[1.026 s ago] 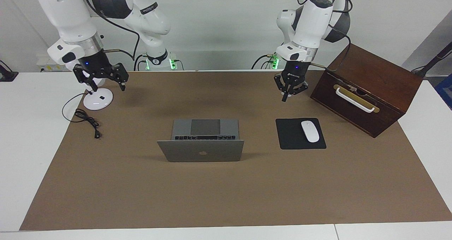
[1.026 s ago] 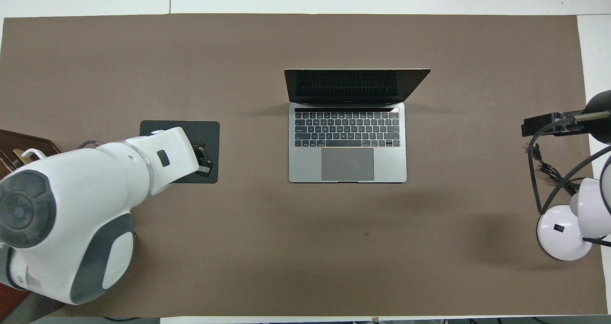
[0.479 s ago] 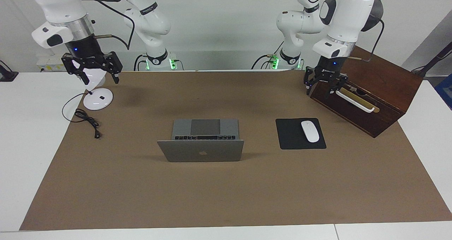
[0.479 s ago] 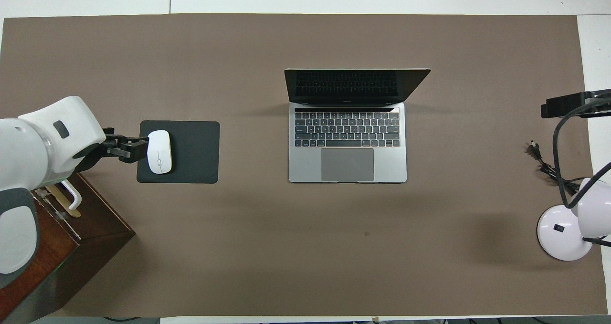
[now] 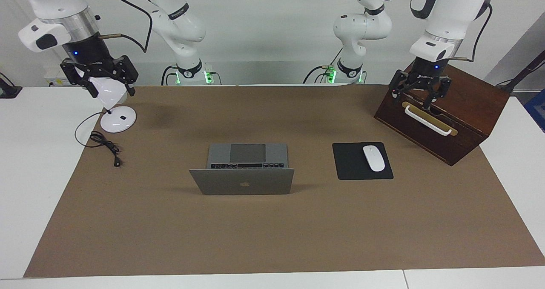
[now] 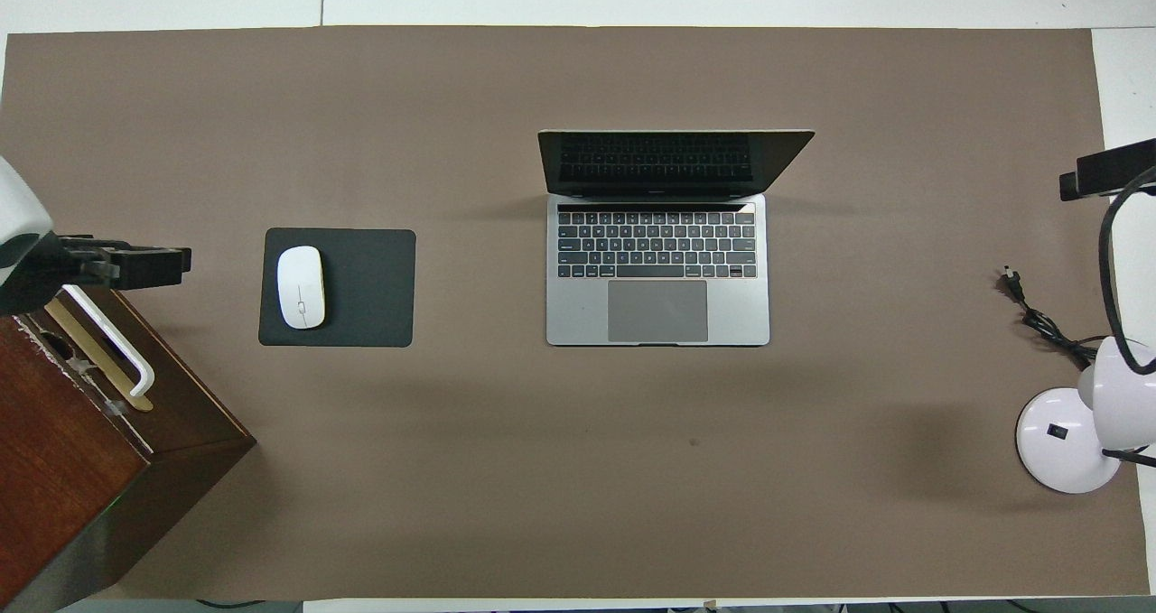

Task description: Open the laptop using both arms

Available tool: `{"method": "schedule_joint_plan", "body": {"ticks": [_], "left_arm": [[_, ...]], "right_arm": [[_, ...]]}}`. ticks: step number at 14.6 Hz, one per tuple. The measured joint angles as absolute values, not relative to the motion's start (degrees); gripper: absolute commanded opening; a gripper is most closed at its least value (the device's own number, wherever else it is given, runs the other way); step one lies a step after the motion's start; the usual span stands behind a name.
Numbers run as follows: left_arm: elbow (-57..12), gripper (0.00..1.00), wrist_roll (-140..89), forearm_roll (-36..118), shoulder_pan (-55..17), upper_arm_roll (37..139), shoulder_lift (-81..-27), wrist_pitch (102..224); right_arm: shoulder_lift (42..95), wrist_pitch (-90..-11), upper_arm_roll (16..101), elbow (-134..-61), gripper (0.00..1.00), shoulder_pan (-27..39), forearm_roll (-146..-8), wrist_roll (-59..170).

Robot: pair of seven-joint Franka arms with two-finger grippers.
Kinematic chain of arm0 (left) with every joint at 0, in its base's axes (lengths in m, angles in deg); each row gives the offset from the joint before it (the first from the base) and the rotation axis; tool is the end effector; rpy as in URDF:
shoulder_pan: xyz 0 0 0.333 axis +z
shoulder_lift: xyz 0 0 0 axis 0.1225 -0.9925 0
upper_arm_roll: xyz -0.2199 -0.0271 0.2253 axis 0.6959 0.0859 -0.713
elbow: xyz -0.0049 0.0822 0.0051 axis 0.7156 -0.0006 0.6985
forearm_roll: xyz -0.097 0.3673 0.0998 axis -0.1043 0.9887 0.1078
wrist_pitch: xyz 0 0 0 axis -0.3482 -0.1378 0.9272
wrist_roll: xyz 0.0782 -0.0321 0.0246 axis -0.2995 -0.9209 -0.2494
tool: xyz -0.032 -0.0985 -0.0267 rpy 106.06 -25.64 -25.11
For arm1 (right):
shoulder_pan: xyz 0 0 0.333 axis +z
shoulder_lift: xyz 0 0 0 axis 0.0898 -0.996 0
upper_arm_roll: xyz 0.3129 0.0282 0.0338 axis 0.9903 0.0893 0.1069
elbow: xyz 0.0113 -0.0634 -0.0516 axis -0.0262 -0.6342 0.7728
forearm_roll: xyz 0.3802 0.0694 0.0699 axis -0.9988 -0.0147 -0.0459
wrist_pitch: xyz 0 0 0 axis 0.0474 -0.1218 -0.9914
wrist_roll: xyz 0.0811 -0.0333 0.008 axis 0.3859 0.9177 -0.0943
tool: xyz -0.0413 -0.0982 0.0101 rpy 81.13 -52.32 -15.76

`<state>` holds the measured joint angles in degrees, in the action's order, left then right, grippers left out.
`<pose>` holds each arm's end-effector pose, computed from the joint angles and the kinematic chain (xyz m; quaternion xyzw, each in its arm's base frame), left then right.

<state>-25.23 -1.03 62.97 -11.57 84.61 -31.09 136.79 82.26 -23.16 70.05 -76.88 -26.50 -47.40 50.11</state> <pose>0.5079 -0.0412 0.6041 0.9870 -0.1040 0.1201 0.0258 0.5622 -0.0240 0.6720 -0.9985 -0.0034 -0.0527 0.0114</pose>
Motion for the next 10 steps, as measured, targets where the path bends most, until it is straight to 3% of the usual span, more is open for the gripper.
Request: {"method": "schedule_joint_plan", "body": {"ticks": [10], "left_arm": [[-3.23,1.0,-1.03,63.66,-9.5,84.68,-42.76,116.28]], "right_arm": [[81.07,-24.69,70.73,-75.56,1.0,-24.69,-48.86,49.86]]}}
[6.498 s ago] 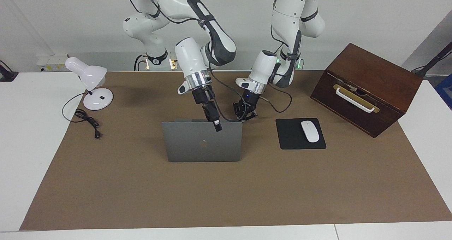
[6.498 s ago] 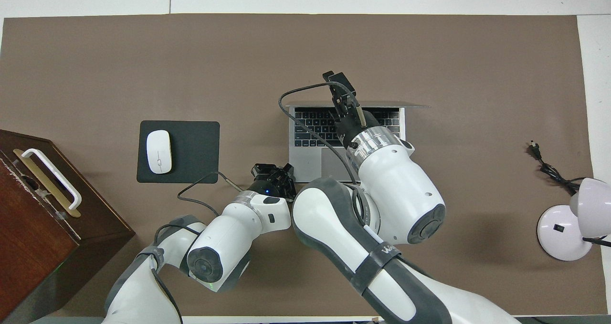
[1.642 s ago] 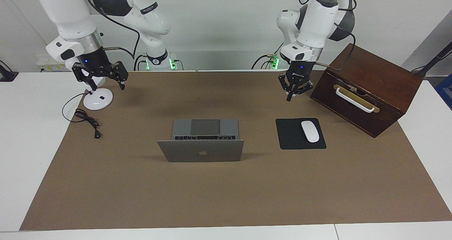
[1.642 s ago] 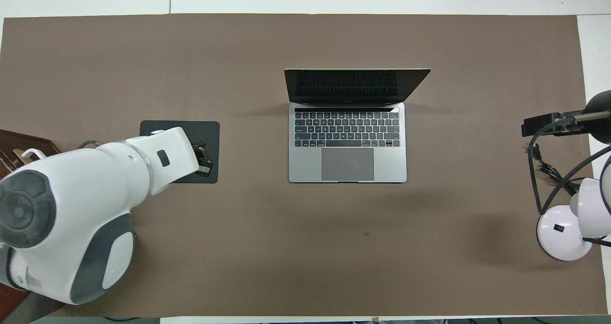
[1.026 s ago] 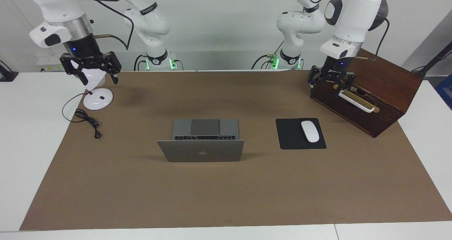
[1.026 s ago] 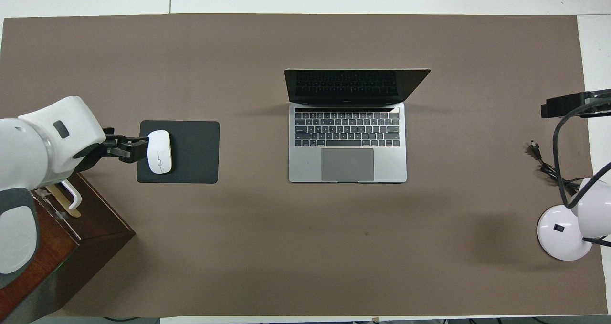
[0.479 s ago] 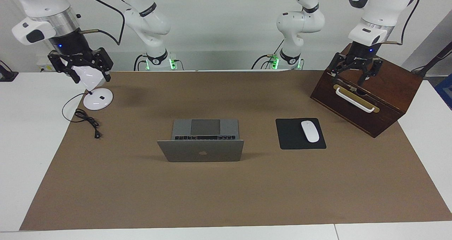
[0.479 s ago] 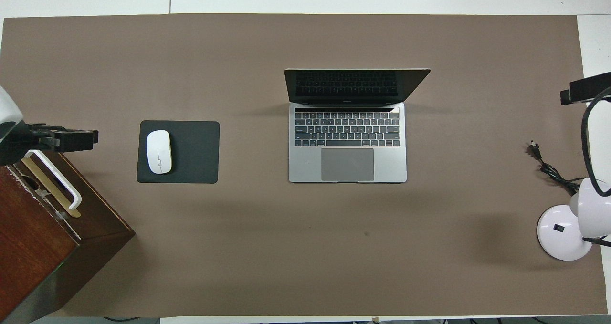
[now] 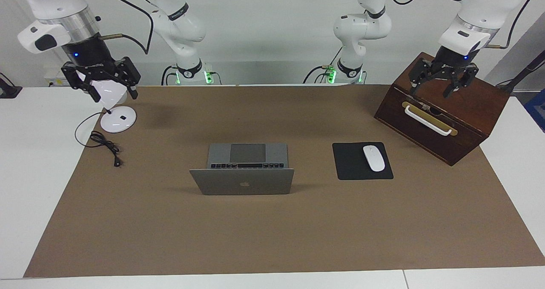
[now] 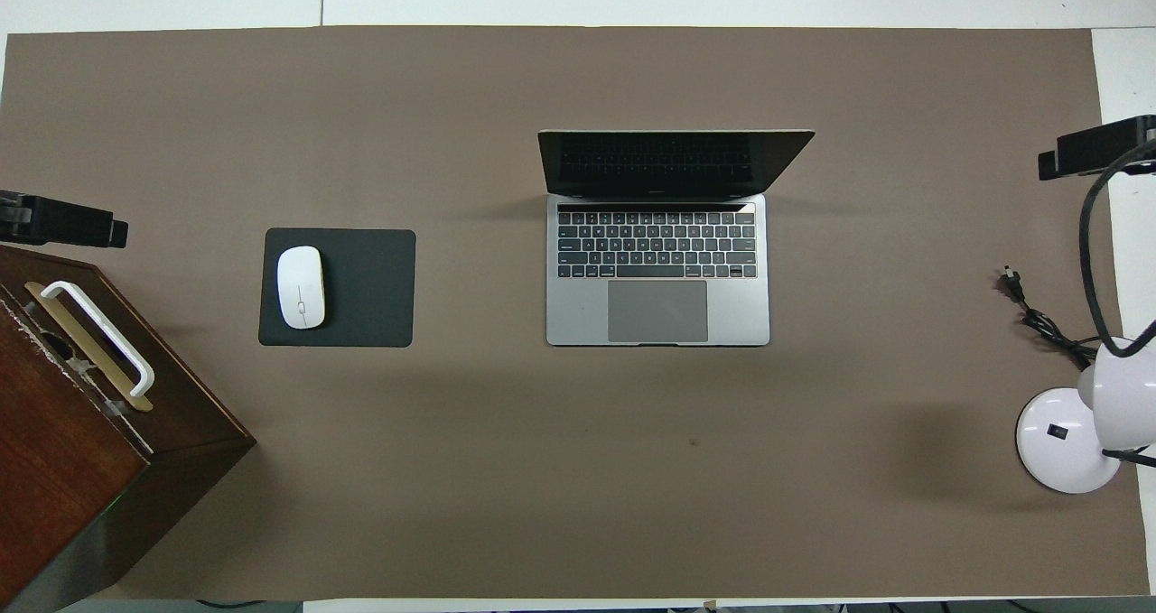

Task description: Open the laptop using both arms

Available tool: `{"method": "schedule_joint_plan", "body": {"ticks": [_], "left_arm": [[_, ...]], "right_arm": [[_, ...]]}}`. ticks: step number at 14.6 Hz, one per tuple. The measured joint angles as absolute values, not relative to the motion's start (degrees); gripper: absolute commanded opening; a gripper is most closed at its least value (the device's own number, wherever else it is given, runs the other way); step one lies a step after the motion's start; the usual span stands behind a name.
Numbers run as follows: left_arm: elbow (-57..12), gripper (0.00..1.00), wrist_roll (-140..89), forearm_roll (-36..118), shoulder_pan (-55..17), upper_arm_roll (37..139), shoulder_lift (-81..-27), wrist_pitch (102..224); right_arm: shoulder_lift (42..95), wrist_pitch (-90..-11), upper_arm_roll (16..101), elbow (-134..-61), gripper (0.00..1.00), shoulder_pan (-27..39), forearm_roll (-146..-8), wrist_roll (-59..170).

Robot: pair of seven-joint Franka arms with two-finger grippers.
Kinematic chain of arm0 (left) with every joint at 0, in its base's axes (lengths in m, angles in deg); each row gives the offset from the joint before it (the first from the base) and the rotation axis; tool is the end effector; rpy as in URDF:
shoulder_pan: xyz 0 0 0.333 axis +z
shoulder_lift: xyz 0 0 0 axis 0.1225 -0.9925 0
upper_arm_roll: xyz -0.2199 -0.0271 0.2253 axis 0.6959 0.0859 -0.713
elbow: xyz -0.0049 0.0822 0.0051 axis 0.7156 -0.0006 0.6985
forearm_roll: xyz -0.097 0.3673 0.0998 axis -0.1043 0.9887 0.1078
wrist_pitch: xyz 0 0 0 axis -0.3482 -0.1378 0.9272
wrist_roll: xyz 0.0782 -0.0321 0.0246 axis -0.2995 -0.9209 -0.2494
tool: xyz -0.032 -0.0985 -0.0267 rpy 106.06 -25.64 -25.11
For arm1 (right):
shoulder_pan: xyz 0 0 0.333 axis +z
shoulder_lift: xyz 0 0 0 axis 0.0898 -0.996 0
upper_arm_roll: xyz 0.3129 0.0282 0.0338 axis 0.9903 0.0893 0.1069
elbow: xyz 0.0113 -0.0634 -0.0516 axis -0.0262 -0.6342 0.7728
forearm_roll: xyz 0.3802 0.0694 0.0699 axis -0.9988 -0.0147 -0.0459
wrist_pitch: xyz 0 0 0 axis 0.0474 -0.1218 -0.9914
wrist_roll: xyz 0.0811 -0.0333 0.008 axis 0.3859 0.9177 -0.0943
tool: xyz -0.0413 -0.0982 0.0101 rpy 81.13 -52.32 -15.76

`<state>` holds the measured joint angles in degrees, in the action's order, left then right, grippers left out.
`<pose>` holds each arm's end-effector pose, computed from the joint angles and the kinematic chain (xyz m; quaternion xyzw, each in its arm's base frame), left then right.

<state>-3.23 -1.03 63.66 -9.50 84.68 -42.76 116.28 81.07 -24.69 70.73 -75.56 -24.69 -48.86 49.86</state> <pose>0.5471 -0.0263 0.6475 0.9946 -0.0955 0.0319 0.0232 0.5712 0.0005 0.6747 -0.9970 -0.0229 -0.0678 0.0287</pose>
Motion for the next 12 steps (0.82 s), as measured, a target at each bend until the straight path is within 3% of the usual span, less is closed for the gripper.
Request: {"method": "schedule_joint_plan", "body": {"ticks": [3,5,7,12], "left_arm": [[-2.78,1.0,-1.03,63.92,-9.5,84.86,-44.5,115.7],[-3.15,1.0,-1.03,64.01,-9.5,84.9,-45.28,115.63],[-3.44,1.0,-1.03,64.04,-9.5,84.9,-45.46,115.63],[-3.47,1.0,-3.87,64.07,-9.56,85.02,-45.45,116.5]], "right_arm": [[80.6,-24.68,67.9,-75.57,1.0,-19.95,-48.89,49.55],[80.3,-24.56,55.63,-75.57,1.0,-8.75,-49.21,49.32],[80.01,-23.77,46.56,-75.56,1.0,-1.82,-51.06,49.32],[79.37,-22.88,44.04,-75.55,1.0,-0.47,-51.79,49.32]]}}
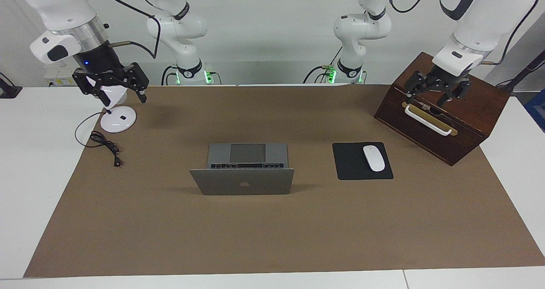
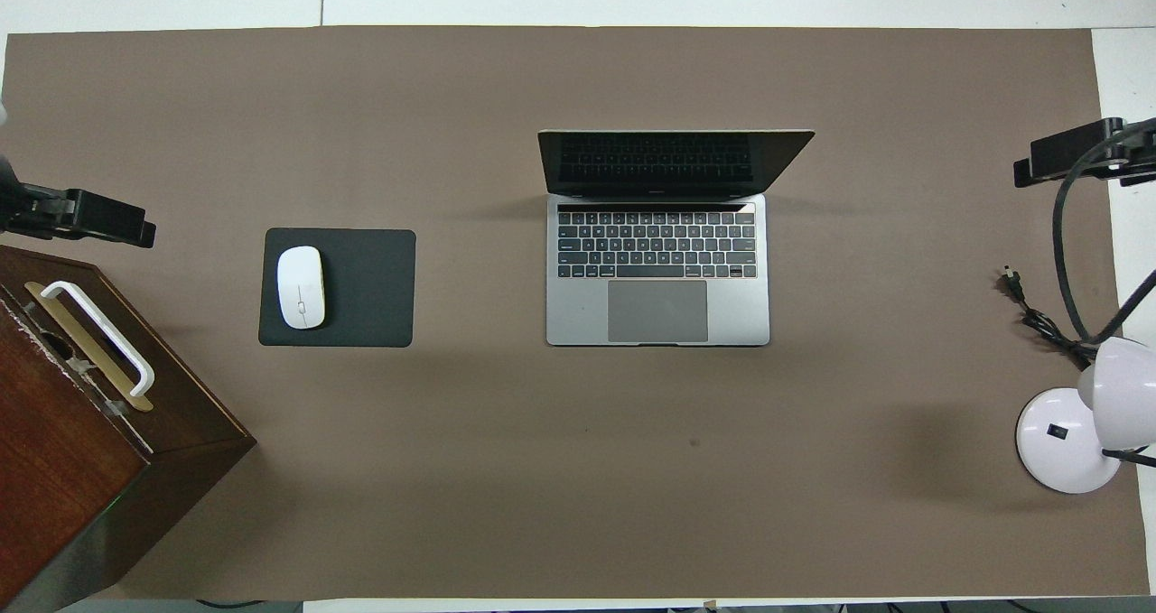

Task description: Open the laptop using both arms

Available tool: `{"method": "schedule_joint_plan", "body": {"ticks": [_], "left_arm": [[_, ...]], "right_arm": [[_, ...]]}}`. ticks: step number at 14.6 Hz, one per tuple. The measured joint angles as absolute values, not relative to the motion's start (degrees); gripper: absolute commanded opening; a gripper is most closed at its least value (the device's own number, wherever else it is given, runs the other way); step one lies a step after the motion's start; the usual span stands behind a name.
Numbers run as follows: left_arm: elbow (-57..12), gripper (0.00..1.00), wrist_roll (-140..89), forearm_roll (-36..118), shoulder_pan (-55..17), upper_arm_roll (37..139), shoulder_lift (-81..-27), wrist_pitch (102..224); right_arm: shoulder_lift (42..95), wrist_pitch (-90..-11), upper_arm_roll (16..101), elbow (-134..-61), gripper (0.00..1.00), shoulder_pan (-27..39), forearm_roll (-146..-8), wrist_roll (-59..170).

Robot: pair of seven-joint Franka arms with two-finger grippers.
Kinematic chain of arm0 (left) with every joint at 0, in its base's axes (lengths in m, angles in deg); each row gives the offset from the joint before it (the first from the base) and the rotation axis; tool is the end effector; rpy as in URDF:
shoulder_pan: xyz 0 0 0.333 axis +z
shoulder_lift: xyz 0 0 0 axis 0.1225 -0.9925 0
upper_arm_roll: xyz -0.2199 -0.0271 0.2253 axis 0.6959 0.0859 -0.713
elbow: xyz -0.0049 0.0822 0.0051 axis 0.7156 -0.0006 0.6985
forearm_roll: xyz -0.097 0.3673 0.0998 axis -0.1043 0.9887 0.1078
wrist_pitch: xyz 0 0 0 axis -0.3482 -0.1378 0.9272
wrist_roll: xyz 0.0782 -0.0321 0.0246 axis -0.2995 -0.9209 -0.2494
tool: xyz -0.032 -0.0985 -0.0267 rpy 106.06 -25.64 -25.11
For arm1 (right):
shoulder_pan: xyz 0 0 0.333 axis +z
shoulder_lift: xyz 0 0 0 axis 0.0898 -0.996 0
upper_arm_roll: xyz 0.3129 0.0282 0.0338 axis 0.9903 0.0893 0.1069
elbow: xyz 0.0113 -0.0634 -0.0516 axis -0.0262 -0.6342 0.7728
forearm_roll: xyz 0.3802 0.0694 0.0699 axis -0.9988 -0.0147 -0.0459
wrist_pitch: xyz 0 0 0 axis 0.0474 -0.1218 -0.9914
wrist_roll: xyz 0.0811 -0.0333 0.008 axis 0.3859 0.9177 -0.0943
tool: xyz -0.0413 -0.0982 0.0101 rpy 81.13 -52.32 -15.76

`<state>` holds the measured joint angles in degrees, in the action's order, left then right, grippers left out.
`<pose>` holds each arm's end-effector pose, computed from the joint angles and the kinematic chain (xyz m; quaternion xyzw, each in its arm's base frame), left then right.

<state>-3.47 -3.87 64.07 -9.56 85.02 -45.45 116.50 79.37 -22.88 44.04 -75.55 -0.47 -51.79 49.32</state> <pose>0.5613 -0.0300 0.6197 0.9970 -0.0738 0.0075 0.0211 0.5787 -0.0098 0.6535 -0.9985 0.0012 -0.0371 0.0413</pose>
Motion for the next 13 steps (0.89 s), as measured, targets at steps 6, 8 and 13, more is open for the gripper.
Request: {"method": "schedule_joint_plan", "body": {"ticks": [6,8,13], "left_arm": [[-4.61,1.0,-8.13,64.07,-9.61,85.33,-45.46,119.91],[-4.77,1.0,-8.41,64.07,-9.61,85.34,-45.45,119.99],[-5.23,1.0,-8.6,64.1,-9.6,85.33,-45.44,120.03]], "right_arm": [[79.03,-21.47,43.96,-75.48,1.0,-1.72,-51.44,48.98],[78.59,-20.84,43.96,-75.66,1.0,-1.82,-51.42,48.98],[78.42,-20.68,44.18,-77.27,1.0,-1.58,-49.14,48.98]]}}
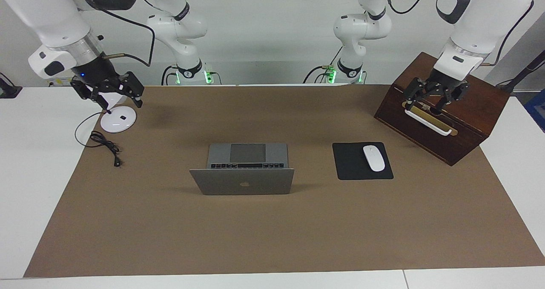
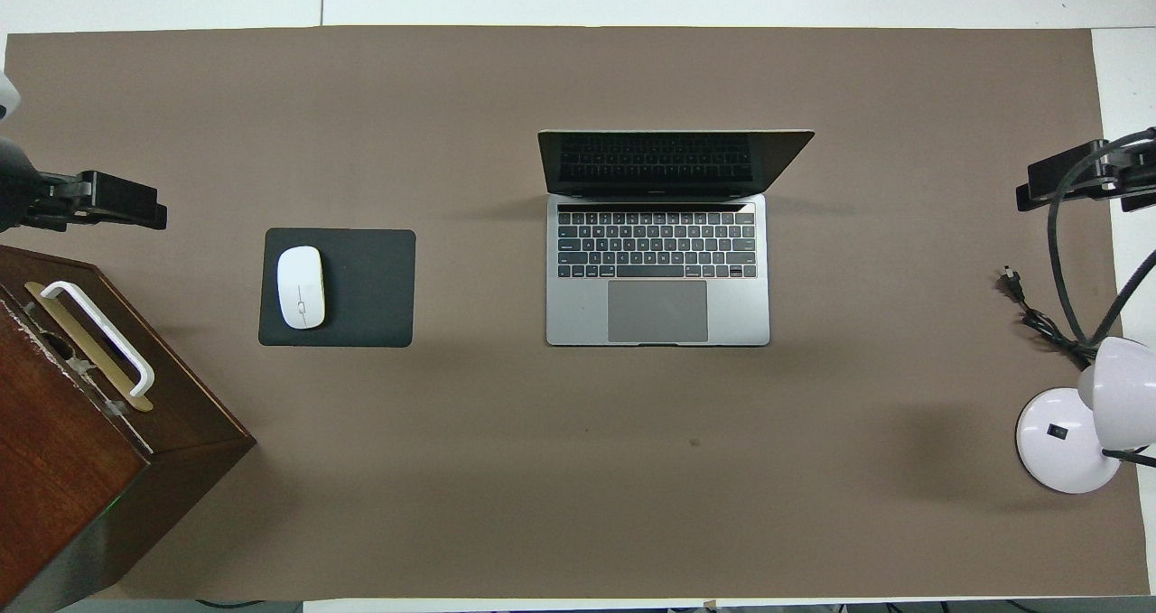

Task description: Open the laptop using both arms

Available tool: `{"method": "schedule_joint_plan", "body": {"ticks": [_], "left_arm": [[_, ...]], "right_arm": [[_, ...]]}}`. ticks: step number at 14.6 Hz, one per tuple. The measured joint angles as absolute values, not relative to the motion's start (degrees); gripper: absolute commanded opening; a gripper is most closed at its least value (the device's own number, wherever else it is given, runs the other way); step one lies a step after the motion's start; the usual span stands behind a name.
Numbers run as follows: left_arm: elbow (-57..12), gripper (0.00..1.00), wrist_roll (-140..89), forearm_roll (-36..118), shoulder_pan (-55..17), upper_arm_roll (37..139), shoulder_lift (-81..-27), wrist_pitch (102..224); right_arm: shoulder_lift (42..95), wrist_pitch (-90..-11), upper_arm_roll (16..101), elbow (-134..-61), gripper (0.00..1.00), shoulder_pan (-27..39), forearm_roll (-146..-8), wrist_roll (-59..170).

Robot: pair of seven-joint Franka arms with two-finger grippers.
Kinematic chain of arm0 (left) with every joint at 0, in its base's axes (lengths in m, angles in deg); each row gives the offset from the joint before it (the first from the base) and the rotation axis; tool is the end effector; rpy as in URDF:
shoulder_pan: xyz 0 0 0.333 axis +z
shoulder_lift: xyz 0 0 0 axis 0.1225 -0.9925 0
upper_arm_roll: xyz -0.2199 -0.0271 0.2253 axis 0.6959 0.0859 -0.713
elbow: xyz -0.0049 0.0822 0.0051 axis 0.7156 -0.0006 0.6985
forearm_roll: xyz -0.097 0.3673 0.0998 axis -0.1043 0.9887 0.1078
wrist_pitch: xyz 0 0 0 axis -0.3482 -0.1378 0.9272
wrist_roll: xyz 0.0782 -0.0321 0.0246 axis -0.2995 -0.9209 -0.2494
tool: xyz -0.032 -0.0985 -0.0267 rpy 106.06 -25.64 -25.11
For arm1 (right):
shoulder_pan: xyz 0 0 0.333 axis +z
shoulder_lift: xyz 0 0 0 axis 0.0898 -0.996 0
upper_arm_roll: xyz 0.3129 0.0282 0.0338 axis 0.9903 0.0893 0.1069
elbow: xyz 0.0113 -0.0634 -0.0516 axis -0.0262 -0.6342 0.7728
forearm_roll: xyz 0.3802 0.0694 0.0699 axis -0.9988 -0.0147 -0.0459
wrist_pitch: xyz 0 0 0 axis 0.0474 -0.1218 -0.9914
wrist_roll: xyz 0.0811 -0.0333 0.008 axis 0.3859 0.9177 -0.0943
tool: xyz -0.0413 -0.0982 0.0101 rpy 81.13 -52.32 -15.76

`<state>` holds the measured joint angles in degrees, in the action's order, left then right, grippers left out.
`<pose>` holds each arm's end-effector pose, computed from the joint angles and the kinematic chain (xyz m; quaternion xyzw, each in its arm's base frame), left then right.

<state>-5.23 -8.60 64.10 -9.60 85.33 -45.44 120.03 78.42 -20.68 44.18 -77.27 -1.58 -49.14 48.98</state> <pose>0.5665 -0.0334 0.6108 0.9989 -0.0346 0.0220 0.0214 0.5793 -0.0241 0.6261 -0.9997 0.0138 0.0060 0.0189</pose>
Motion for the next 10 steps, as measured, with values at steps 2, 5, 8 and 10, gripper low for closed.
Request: {"method": "schedule_joint_plan", "body": {"ticks": [2,5,8,10], "left_arm": [[-5.88,1.0,-8.62,64.13,-9.57,85.3,-45.29,120.24],[-6.47,1.0,-8.64,64.17,-9.54,85.21,-45.09,120.53],[-6.5,1.0,-8.66,64.18,-9.53,85.2,-45.07,120.66],[-6.5,1.0,-8.66,64.19,-9.54,85.2,-45.07,120.7]], "right_arm": [[78.42,-20.69,44.18,-77.27,1.0,-1.58,-49.13,48.98],[78.43,-20.7,44.2,-77.26,1.0,-1.54,-49.13,48.98],[78.43,-20.7,44.17,-77.42,1.0,-1.61,-49.13,48.98],[78.48,-20.7,44.11,-77.79,1.0,-1.68,-49.13,48.98]]}}
